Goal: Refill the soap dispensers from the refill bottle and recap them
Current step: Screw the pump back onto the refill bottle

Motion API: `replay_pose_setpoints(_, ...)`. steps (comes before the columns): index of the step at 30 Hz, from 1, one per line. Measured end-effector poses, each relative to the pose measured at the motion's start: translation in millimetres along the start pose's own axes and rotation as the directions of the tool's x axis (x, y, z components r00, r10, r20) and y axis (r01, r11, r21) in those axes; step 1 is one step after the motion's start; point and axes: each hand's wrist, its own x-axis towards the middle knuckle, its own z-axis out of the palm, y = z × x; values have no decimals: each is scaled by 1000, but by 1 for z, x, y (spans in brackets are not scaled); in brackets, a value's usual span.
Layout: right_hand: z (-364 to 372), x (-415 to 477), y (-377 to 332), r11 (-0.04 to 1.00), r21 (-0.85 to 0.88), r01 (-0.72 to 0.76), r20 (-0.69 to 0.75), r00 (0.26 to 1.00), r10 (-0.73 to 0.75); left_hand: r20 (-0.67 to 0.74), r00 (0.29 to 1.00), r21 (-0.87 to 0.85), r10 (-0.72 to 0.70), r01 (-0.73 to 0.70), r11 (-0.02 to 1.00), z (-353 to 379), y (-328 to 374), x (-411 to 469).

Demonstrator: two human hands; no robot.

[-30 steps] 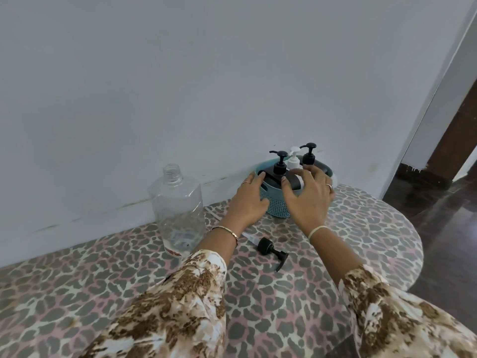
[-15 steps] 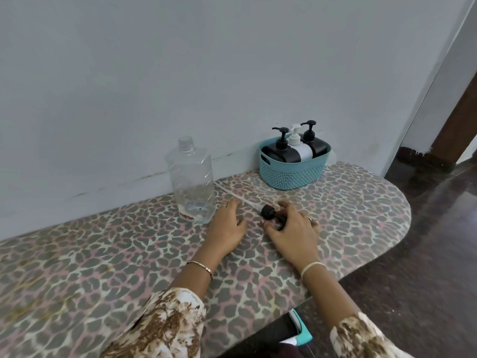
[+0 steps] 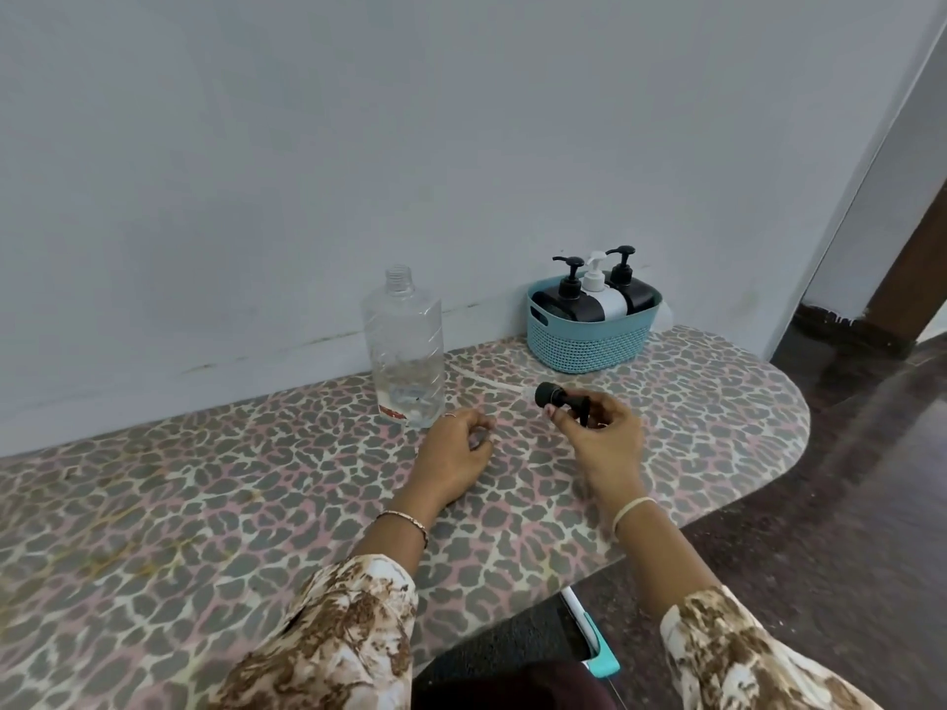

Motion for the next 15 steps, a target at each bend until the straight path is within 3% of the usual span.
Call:
replay_pose_setpoints(3,3,-1,-12,996,88,8,-54,999,-3,-63,998,-28,6,-7,1000,-5,2,-8)
replay_pose_setpoints(8,7,1,-50,948,301,102,-36,995,-96,-285,958,-181,-20,-33,983,-20,6,-21)
replay_pose_setpoints(15,17,9,-112,887,354,298,-136,954,-267,-557,831,-157,7,-113,981,-58,15,-24)
